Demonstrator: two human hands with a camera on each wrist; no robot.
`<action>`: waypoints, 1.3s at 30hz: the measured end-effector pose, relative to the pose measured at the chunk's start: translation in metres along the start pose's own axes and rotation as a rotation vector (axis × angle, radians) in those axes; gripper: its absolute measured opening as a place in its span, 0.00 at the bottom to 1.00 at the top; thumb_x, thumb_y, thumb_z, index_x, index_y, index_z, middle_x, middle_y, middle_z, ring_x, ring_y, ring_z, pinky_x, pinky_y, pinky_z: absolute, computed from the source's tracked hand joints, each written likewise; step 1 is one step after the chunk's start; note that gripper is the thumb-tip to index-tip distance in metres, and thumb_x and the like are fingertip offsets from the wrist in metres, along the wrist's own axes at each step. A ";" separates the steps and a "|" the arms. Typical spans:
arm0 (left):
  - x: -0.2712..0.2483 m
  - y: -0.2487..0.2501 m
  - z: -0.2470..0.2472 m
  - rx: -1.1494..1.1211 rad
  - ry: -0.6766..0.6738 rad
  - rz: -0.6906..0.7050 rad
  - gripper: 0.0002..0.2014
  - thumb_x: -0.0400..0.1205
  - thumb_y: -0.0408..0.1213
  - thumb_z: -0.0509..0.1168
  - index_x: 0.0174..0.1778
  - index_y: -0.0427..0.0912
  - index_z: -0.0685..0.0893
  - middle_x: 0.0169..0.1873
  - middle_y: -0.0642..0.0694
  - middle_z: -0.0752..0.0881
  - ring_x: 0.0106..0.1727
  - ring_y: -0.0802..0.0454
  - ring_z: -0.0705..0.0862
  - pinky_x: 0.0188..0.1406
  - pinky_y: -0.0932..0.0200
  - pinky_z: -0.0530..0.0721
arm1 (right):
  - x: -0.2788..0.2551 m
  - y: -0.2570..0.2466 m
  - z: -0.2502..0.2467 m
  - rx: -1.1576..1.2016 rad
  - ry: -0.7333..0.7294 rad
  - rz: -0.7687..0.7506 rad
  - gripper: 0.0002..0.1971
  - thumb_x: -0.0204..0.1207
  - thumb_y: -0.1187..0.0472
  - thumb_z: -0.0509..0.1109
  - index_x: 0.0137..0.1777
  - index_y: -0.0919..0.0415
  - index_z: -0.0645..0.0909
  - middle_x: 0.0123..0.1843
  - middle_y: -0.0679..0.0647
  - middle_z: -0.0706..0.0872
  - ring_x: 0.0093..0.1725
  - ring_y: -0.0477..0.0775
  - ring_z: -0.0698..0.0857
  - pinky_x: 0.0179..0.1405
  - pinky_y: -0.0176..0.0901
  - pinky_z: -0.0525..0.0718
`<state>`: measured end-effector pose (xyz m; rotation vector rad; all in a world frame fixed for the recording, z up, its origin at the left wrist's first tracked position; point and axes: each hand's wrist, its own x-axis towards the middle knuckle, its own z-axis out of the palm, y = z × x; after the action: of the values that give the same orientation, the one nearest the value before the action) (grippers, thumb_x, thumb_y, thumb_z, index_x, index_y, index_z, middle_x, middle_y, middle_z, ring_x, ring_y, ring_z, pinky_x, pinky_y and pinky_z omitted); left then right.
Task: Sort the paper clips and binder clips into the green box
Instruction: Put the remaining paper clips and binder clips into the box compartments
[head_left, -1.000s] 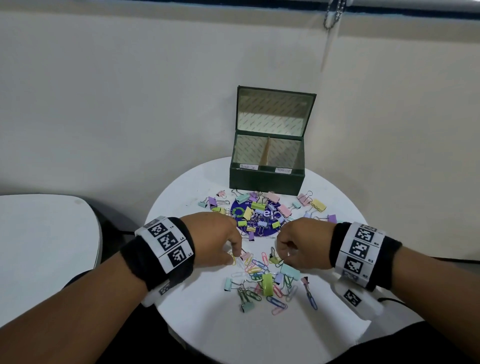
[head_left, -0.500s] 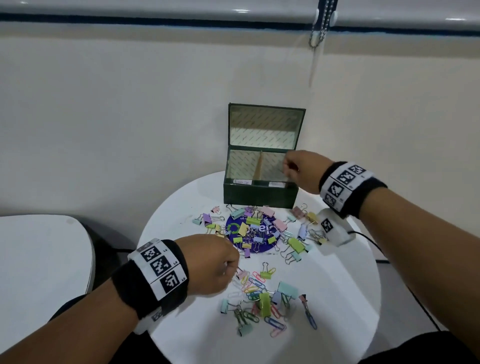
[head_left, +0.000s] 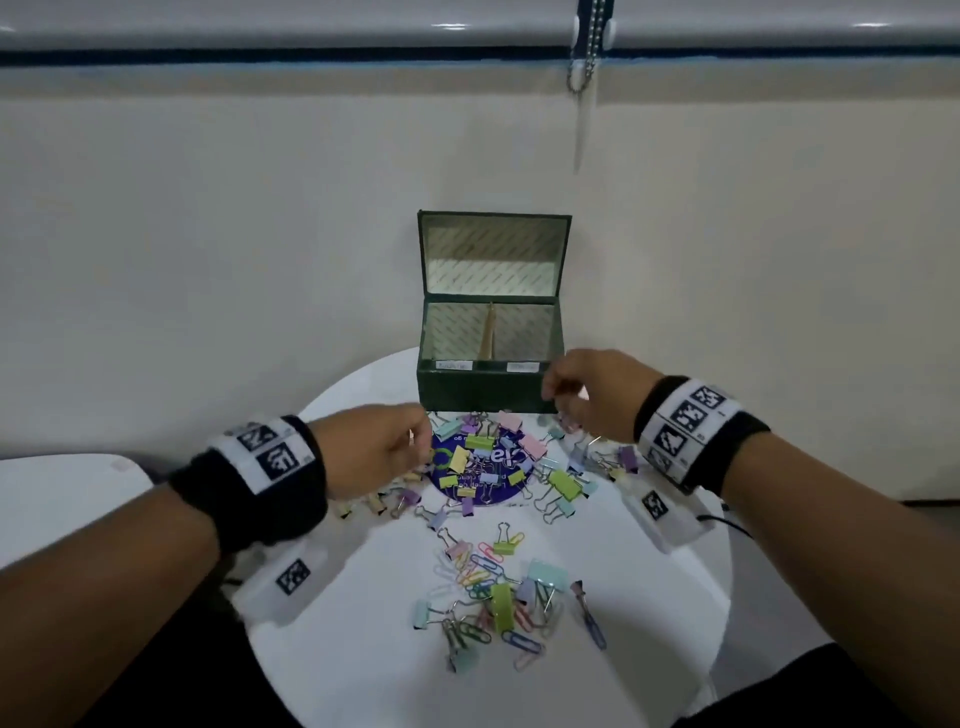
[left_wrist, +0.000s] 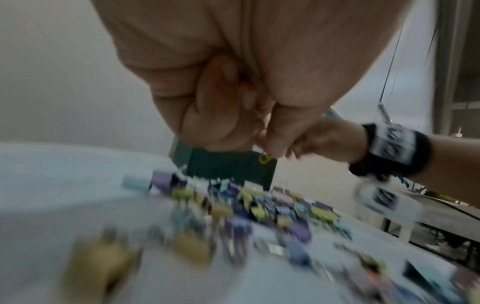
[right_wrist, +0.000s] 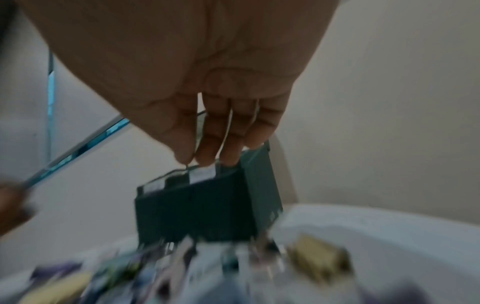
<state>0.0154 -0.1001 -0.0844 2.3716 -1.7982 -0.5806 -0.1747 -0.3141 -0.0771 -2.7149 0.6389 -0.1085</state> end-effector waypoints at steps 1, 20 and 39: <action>0.007 0.003 -0.013 0.048 0.016 -0.006 0.06 0.87 0.46 0.58 0.44 0.56 0.75 0.35 0.58 0.80 0.36 0.60 0.78 0.34 0.63 0.72 | -0.009 0.003 0.010 -0.042 -0.091 0.001 0.07 0.81 0.58 0.68 0.52 0.44 0.84 0.53 0.41 0.85 0.54 0.46 0.84 0.57 0.42 0.84; 0.158 0.059 -0.051 -0.137 0.243 -0.114 0.09 0.80 0.46 0.69 0.44 0.45 0.88 0.38 0.51 0.90 0.38 0.50 0.86 0.44 0.54 0.87 | -0.010 -0.010 0.055 -0.140 -0.225 -0.064 0.17 0.86 0.47 0.58 0.71 0.36 0.80 0.67 0.52 0.75 0.67 0.57 0.71 0.69 0.59 0.76; 0.051 0.057 -0.009 0.493 -0.211 0.242 0.11 0.81 0.50 0.68 0.59 0.62 0.86 0.50 0.58 0.81 0.50 0.58 0.81 0.55 0.56 0.82 | -0.015 -0.021 0.050 -0.212 -0.180 -0.197 0.17 0.79 0.44 0.68 0.68 0.39 0.84 0.61 0.51 0.79 0.63 0.54 0.74 0.62 0.52 0.80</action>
<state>-0.0214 -0.1660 -0.0697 2.3800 -2.5293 -0.4044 -0.1718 -0.2743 -0.1168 -2.9426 0.3470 0.1627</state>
